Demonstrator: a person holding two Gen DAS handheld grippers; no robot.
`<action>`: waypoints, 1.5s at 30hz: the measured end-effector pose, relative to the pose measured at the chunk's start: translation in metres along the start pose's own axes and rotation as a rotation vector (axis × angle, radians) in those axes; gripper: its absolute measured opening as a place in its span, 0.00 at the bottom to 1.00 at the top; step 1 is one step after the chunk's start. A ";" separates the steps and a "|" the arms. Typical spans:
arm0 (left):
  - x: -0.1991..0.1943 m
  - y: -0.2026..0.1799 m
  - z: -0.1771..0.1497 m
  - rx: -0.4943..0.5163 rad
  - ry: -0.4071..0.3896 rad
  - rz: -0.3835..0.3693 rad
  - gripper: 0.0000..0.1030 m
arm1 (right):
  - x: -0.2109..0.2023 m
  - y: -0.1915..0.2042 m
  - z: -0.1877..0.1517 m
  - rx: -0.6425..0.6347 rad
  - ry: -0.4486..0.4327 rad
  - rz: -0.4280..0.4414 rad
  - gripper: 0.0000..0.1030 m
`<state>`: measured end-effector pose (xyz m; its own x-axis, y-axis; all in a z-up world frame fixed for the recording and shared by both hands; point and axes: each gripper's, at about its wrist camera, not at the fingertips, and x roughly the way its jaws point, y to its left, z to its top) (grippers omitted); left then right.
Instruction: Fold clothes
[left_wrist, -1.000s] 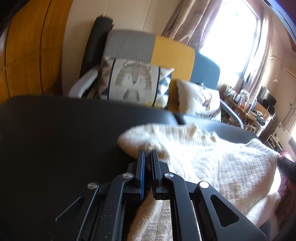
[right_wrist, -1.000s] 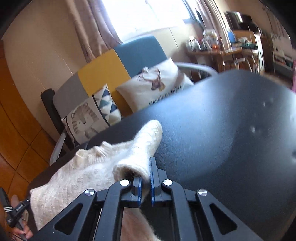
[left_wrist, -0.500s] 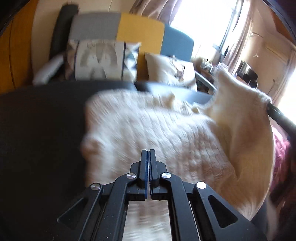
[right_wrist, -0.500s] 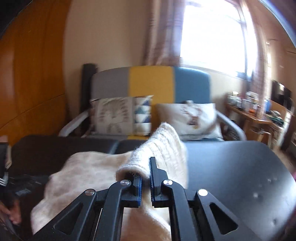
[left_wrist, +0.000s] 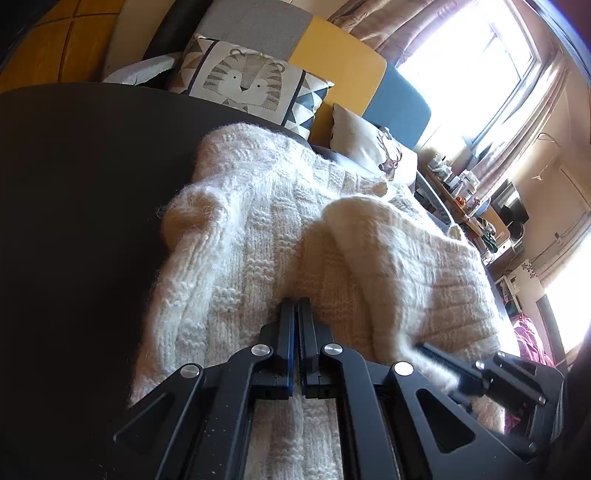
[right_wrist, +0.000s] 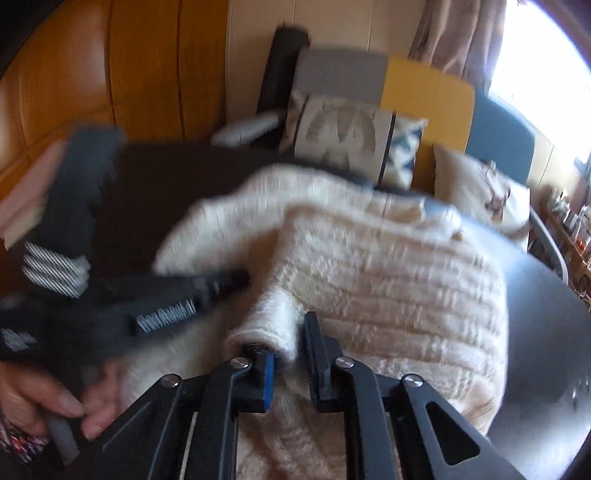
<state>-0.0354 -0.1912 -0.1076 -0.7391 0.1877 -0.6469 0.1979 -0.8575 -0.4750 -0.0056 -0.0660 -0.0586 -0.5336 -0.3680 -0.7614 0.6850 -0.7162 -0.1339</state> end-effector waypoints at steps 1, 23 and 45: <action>0.001 0.000 0.000 0.000 -0.001 -0.001 0.02 | 0.000 0.003 -0.004 -0.032 0.015 -0.018 0.15; 0.002 -0.029 -0.002 0.157 -0.017 0.175 0.02 | -0.018 -0.218 -0.119 1.158 -0.032 0.479 0.34; -0.002 -0.030 -0.003 0.157 -0.014 0.182 0.02 | -0.068 -0.207 -0.055 1.125 -0.357 0.556 0.11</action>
<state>-0.0379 -0.1644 -0.0939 -0.7093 0.0178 -0.7047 0.2272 -0.9406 -0.2524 -0.0840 0.1401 -0.0133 -0.5360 -0.7852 -0.3100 0.1599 -0.4551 0.8760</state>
